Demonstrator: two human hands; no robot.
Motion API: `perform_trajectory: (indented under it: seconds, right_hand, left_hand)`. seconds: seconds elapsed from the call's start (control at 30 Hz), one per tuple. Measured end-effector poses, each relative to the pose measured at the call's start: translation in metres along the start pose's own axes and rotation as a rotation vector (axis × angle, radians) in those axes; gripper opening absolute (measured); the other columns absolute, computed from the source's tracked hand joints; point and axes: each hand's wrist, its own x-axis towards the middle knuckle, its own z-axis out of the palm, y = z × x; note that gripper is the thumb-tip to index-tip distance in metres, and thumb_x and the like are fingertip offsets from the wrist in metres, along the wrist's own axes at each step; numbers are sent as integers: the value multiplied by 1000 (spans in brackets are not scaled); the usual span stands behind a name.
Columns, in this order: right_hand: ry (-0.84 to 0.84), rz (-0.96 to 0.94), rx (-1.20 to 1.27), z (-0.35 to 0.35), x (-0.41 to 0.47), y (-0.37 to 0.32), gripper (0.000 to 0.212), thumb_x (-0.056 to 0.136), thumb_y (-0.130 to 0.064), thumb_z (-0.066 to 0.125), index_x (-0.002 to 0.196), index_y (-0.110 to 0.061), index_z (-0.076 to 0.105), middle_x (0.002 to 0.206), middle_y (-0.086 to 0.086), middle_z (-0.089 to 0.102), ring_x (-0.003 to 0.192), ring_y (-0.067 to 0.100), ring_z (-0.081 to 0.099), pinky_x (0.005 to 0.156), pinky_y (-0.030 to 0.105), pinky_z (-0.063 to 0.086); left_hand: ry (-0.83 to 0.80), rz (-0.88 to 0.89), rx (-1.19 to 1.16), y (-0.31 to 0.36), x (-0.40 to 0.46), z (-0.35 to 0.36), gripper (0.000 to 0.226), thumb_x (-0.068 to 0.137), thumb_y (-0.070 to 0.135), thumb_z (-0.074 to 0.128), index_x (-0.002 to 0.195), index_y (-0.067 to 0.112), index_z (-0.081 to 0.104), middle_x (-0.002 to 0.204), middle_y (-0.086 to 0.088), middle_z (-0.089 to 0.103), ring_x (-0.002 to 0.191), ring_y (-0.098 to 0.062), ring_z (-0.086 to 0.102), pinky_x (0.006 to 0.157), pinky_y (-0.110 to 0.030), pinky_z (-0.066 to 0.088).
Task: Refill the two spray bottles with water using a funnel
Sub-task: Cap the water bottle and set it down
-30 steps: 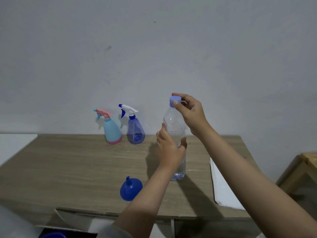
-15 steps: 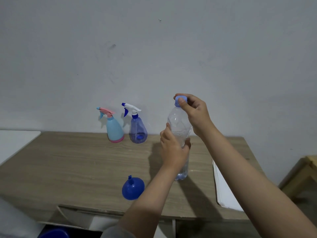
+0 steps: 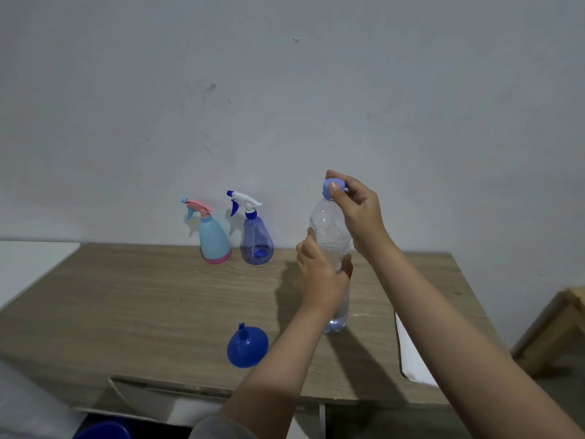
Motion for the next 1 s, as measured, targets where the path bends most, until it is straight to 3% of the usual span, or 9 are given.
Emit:
perform_trajectory:
  seconds: [0.17,0.43,0.6,0.73,0.8,1.0]
  right_hand:
    - [22,16,33,0,1,-2,11,87,-12,67,97,-8,66,93,2,67,79,10,60,75,18,49]
    - [144,32,54,3,-4,-4,27,73,-16,82,86,-17,58,92,1,66,78,13,60,72,23,51]
    - [154,-23,11,2,-10,4,28,76,-18,79,98,-15,62,96,-4,68,87,6,65,83,21,53]
    - [131,-23,-52,-7,-19,22,20,85,-19,70,104,-13,64,98,-5,68,93,3,64,87,22,49]
    - [135,-6,-91,-14,-28,36,28,90,-25,65,115,-14,62,109,-1,67,101,4,63,91,20,47]
    - [119,156,-295,-23,-75,89,62,83,-36,70,136,-16,45,128,2,57,117,12,54,100,28,43]
  left_hand:
    - [-1,4,-13,0,0,0,84,83,39,67,145,10,17,140,-10,36,129,-24,40,94,-31,42]
    - [-6,22,-47,1,-4,-1,84,83,43,65,145,12,17,142,-8,34,130,-23,40,93,-33,43]
    - [-97,15,-146,0,-2,-8,93,81,41,70,147,18,8,150,-4,26,135,-23,36,101,-34,41]
    - [-209,27,-91,-25,-7,-25,98,81,42,67,149,14,2,157,-4,19,143,-24,20,116,-50,20]
    - [-199,15,-21,-48,-18,-37,93,83,46,64,150,14,6,157,-4,18,144,-22,17,118,-49,12]
    - [-81,-228,132,-138,-53,-69,95,66,46,78,142,11,32,138,-10,44,129,-28,39,108,-42,30]
